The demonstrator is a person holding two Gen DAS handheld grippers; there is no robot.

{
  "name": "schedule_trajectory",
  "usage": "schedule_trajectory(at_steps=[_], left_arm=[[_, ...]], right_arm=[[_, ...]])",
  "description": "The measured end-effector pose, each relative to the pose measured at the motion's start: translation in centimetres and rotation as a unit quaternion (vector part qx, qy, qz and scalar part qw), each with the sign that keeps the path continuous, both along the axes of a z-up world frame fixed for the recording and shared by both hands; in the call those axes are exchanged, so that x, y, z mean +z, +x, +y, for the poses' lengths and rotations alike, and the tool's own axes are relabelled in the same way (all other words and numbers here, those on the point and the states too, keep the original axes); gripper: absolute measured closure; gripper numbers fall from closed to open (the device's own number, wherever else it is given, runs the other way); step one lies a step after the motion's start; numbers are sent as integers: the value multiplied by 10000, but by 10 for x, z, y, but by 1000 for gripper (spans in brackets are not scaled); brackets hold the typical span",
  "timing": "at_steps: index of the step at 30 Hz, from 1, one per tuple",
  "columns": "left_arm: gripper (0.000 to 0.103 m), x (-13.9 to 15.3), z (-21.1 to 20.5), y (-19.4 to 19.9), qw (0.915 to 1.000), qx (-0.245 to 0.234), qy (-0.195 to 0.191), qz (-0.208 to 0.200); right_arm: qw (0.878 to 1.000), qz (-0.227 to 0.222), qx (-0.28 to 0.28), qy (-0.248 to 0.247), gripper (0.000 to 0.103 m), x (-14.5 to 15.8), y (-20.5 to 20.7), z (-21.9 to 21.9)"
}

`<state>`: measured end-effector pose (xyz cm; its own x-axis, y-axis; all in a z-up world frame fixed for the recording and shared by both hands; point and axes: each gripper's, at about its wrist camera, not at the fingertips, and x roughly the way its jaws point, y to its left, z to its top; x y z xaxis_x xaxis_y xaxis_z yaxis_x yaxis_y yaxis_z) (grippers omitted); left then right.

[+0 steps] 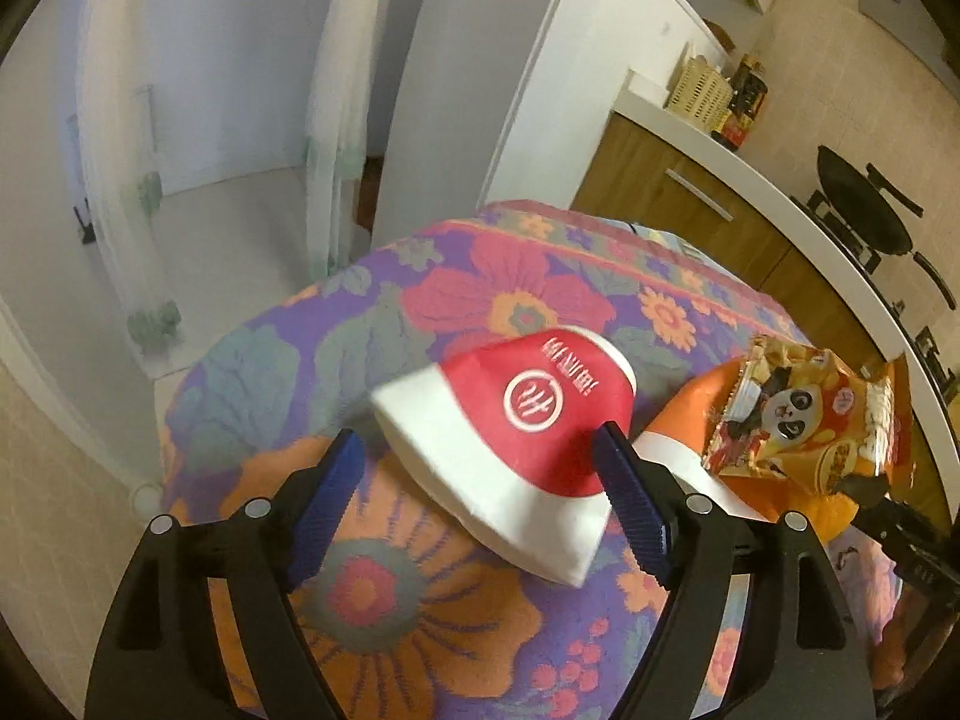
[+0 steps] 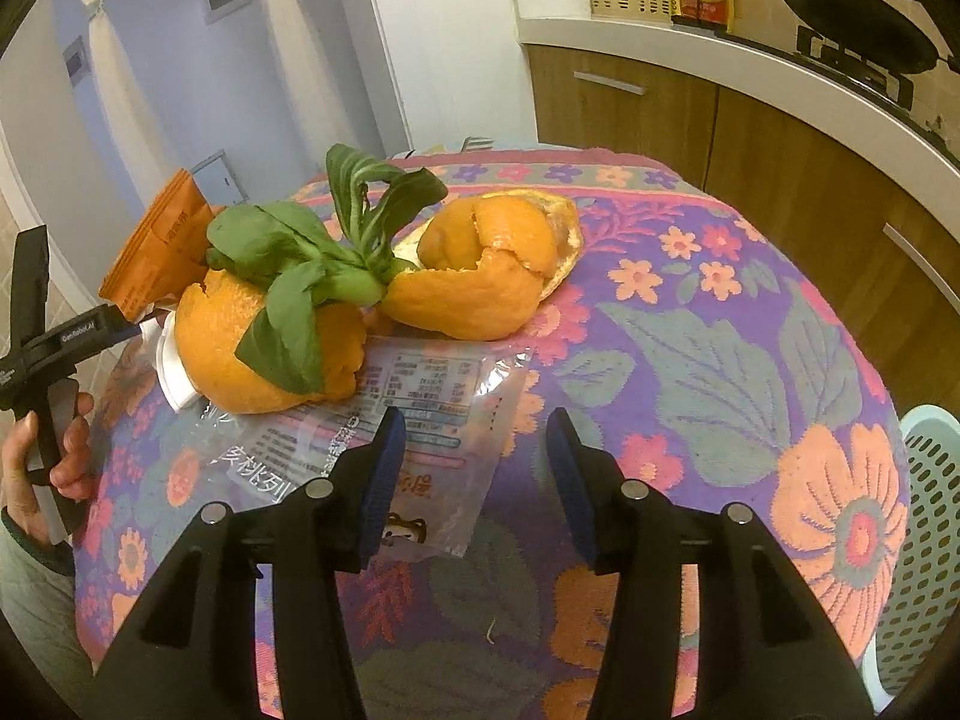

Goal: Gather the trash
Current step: 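Return to the table and grasp the red-and-white paper cup with the left tool, then grasp the clear plastic wrapper with the right tool while the left tool holds the cup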

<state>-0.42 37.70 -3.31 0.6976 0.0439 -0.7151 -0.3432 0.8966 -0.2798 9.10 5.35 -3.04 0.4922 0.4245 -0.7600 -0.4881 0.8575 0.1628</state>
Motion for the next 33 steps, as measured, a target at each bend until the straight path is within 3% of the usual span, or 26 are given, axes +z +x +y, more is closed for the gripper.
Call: schedule_trajectory(at_steps=[3,6,8,12,16,24,33], left_arm=[[29,-2,-8,5,9998,-105,71,121],[45,-3,-22,10,9992,-287,221,196],[64,-2,-29,11,9988,-384,273,166],[68,-2,-31,9,9991,-377,168,87],[78,-1,-32,6,9992,-383,80,-70],[83,4,-41,4,9986,-365,348,-184],[83,11,-32,-8,9977,-274,148,-604]], right_arm=[[10000,68,-14,15,57,-1,2,0],[9999,102,-24,45,57,-2,3,-1],[9999,95,-31,51,57,-2,3,0],[9999,99,-27,60,57,-2,4,0],[9999,82,-34,92,48,-3,5,-1],[9999,111,16,11,44,-3,1,2],[9996,182,-35,-228,35,-10,4,5]])
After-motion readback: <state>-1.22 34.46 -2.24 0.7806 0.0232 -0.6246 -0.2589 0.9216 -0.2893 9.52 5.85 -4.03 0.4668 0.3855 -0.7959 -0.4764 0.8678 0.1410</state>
